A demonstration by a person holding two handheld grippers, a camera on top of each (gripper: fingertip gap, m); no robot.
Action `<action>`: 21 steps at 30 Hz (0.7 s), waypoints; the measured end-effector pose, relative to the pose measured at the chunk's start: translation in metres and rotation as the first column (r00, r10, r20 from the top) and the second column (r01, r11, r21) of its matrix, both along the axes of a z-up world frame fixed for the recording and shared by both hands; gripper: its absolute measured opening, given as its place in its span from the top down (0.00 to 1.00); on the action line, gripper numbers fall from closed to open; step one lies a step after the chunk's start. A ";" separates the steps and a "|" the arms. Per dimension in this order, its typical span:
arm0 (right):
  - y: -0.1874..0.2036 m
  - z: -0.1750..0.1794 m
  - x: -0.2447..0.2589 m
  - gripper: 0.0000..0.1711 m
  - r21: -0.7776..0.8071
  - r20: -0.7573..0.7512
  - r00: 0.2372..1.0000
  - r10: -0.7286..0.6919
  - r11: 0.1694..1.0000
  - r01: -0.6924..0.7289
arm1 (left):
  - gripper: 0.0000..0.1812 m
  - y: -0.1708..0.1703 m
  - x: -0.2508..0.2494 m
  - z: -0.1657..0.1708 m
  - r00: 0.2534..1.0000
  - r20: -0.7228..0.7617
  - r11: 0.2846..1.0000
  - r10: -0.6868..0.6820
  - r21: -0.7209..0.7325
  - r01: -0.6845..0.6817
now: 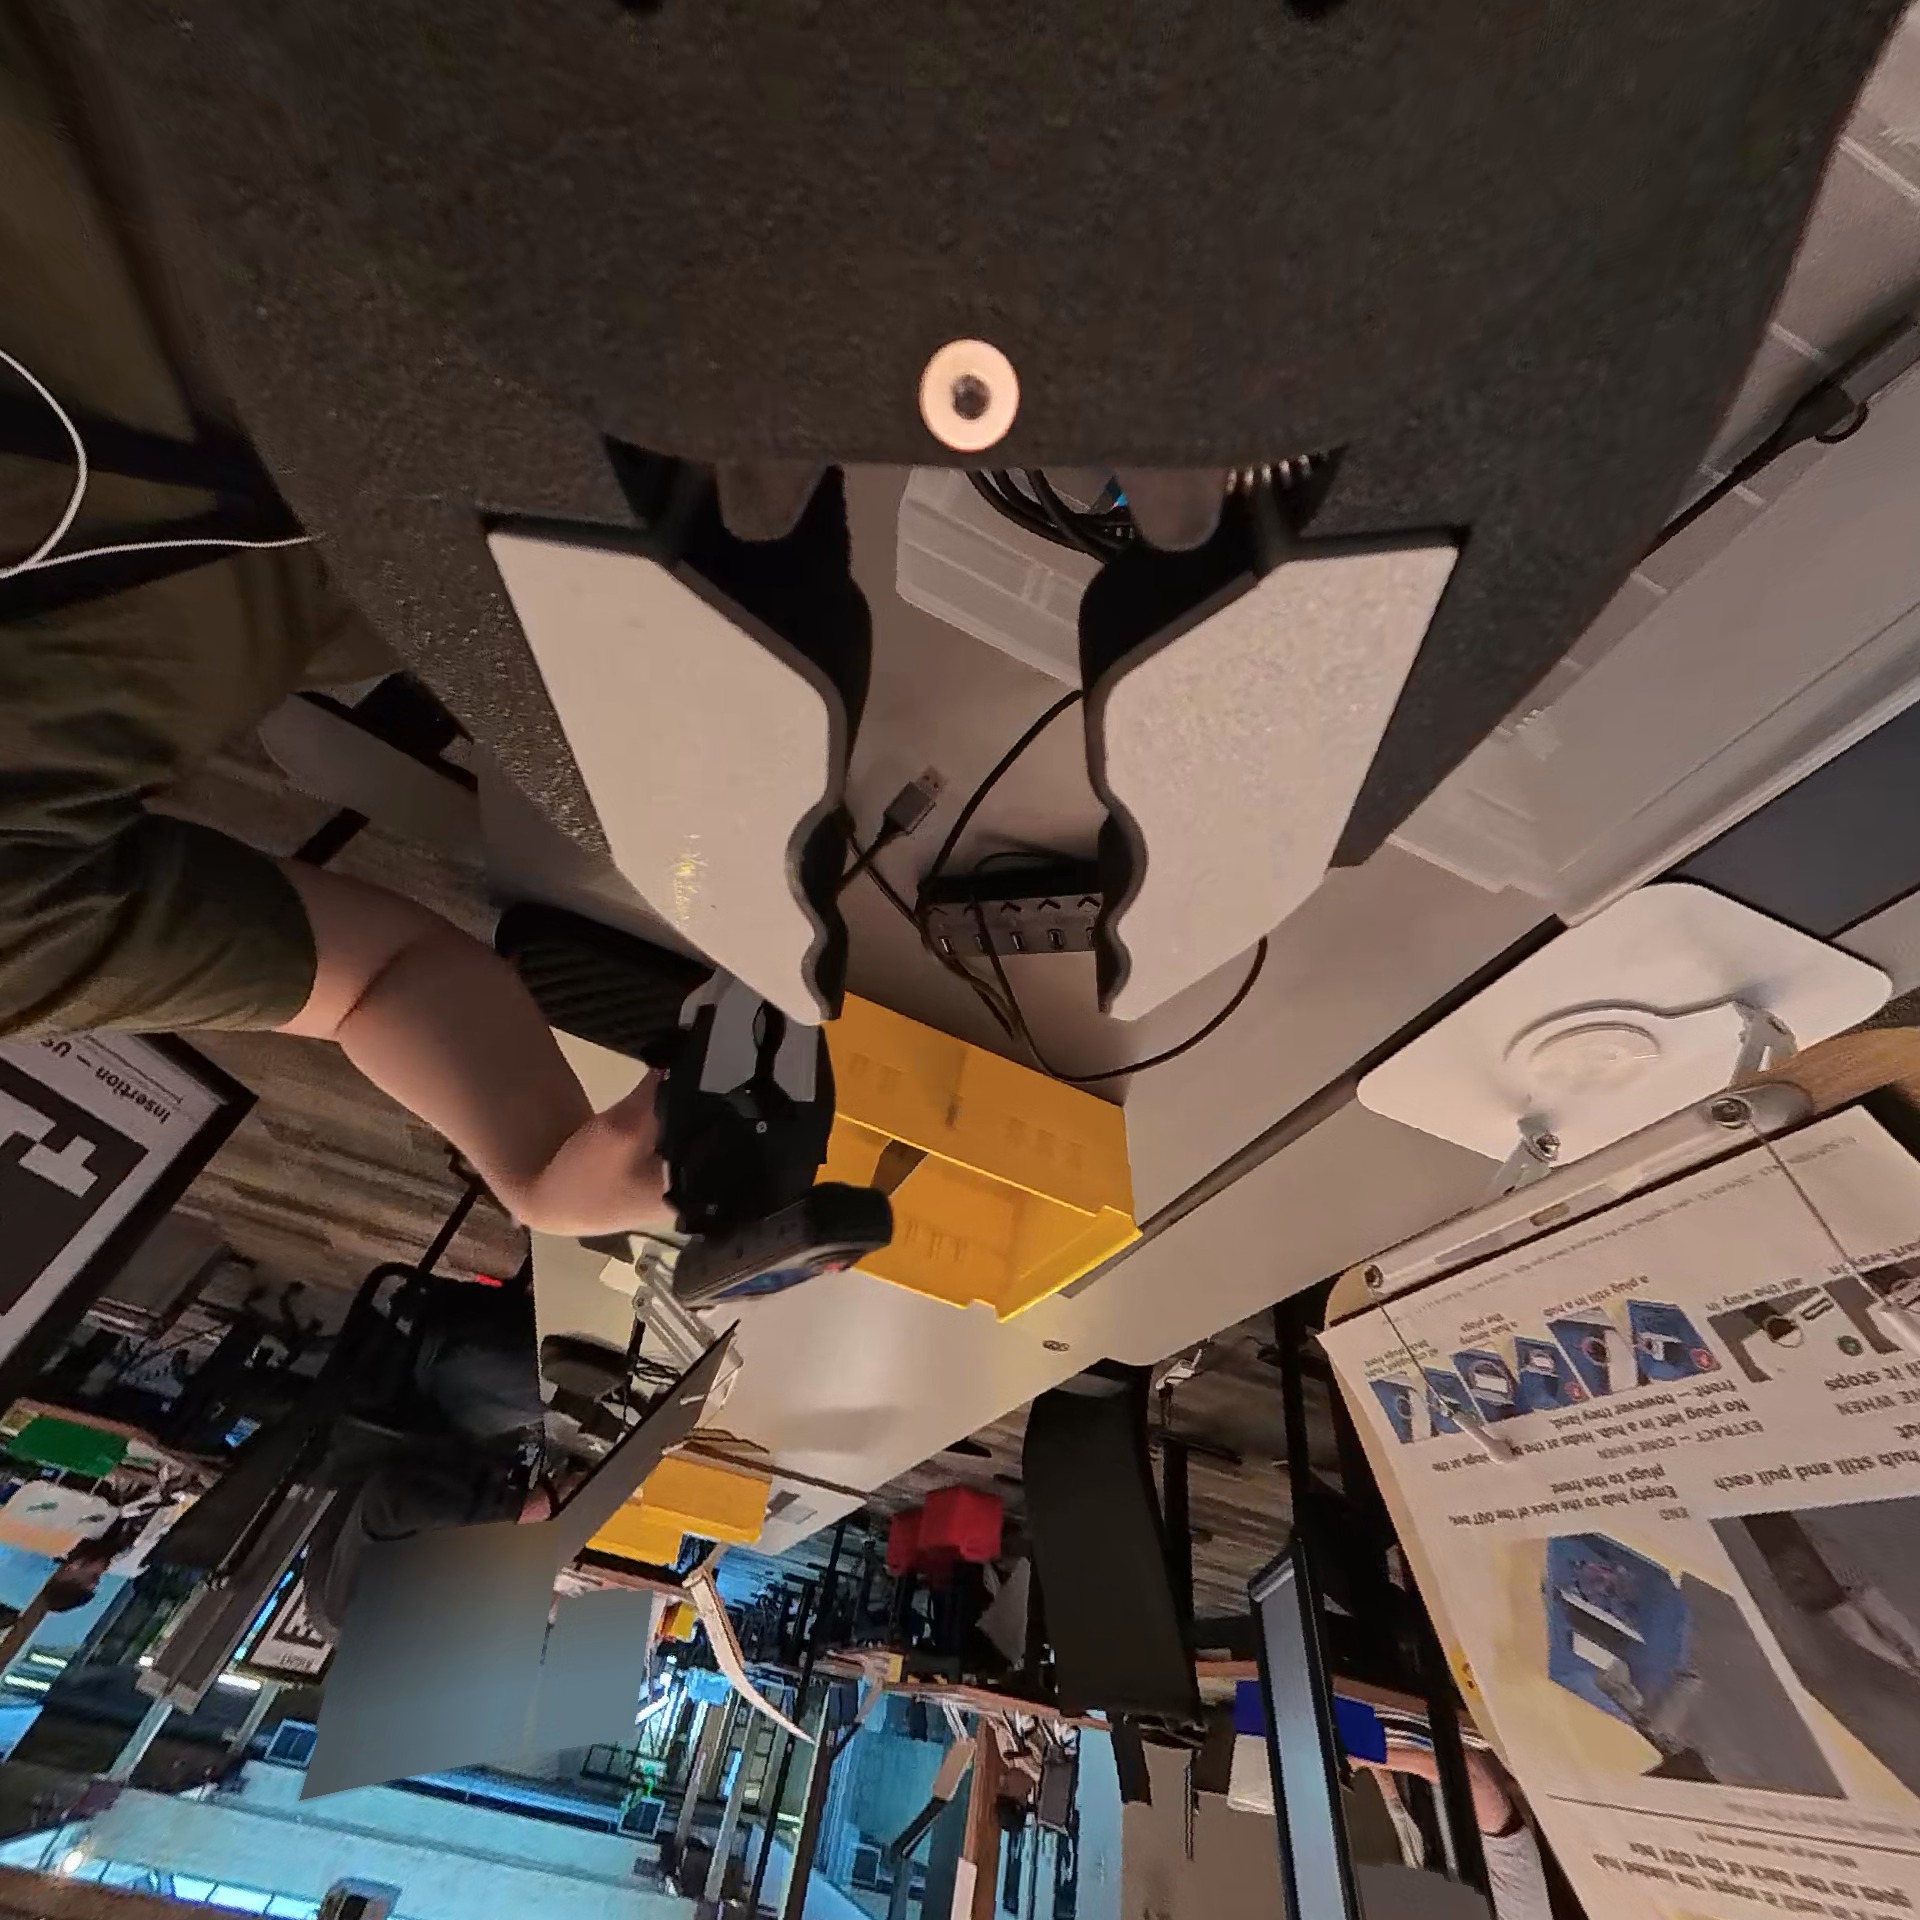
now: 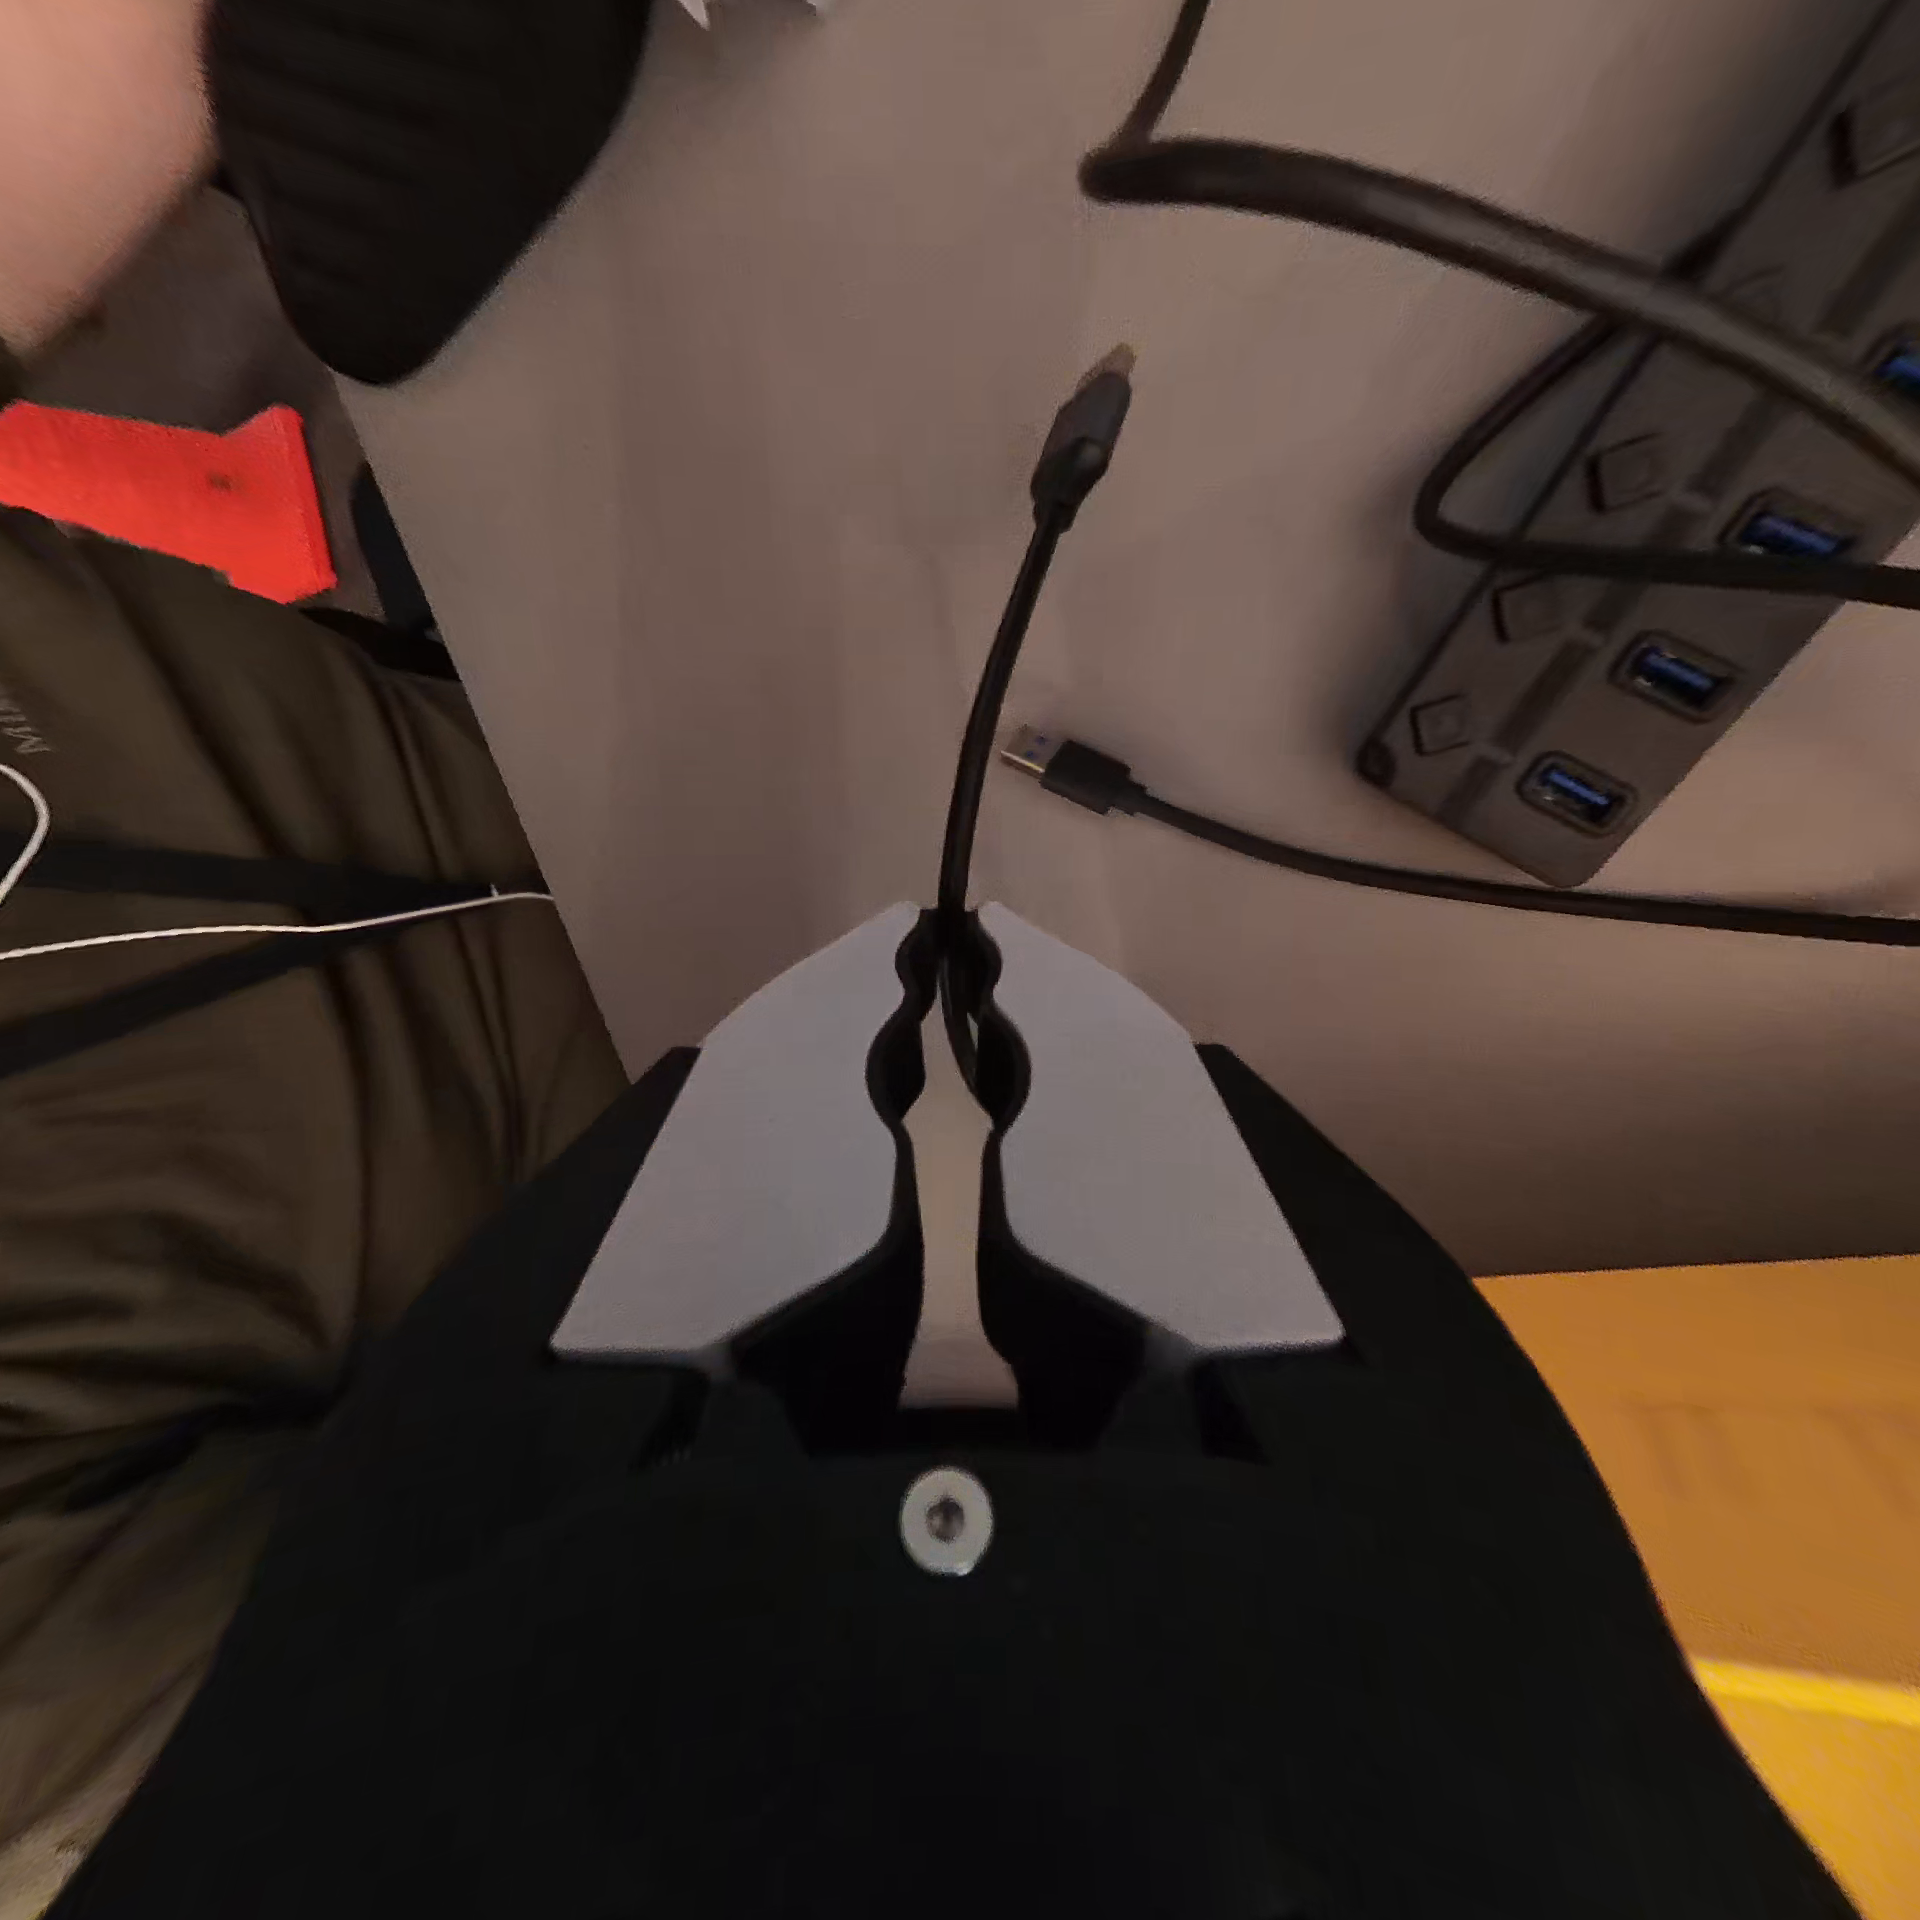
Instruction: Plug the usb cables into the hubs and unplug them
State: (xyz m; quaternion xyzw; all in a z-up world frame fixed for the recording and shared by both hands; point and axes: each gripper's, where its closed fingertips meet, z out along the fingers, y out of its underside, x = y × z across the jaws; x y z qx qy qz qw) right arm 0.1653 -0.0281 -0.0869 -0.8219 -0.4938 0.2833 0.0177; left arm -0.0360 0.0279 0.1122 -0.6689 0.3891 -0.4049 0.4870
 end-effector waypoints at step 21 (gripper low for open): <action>0.062 0.027 -0.005 0.87 0.419 0.067 0.993 -0.096 0.906 0.060 | 0.75 -0.005 -0.003 0.005 1.000 -0.005 1.000 0.009 0.020 -0.009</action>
